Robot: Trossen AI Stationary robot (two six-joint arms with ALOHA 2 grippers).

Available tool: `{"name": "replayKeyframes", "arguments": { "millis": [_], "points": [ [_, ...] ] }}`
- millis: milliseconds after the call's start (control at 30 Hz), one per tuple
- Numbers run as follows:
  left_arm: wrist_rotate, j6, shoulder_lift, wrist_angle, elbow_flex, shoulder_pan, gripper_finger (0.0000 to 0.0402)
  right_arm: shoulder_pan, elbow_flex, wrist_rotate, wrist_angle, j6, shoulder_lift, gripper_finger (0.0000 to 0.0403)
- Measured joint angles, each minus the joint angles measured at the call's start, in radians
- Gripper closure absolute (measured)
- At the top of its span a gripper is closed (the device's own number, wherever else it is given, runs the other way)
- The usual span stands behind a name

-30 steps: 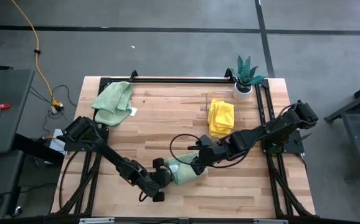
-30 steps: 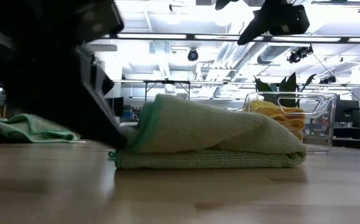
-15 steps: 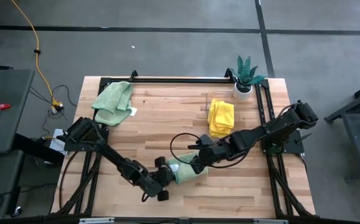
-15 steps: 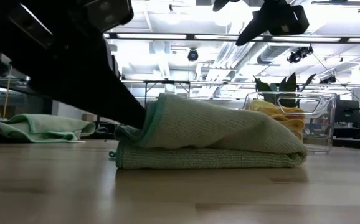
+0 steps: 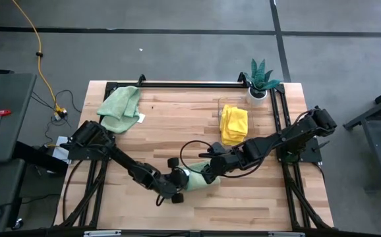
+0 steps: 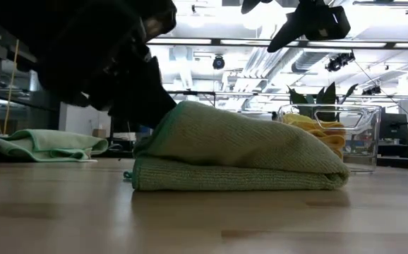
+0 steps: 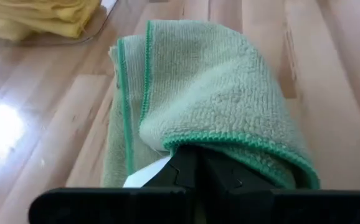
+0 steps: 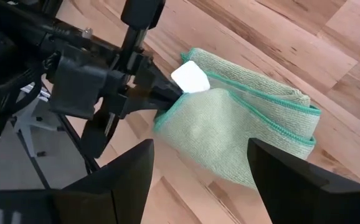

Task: Fold microfiber towels
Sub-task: Put the folded green microfiber towel into the transparent bin

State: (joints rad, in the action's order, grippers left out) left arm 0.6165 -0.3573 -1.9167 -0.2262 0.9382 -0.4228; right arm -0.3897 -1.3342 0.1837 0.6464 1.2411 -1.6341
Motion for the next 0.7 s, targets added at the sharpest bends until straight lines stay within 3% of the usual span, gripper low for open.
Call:
{"name": "replayKeyframes", "arguments": {
  "millis": [200,700],
  "points": [
    [-0.023,0.099,0.031,0.096,0.000,0.025,0.0401,-0.006,0.000,0.001,0.000,0.000,0.000,0.0153],
    [0.184,0.139,0.195,0.395,-0.002,-0.002,0.0401,-0.010,0.000,0.020,0.008,-0.001,0.000,0.0153]
  ]
}}
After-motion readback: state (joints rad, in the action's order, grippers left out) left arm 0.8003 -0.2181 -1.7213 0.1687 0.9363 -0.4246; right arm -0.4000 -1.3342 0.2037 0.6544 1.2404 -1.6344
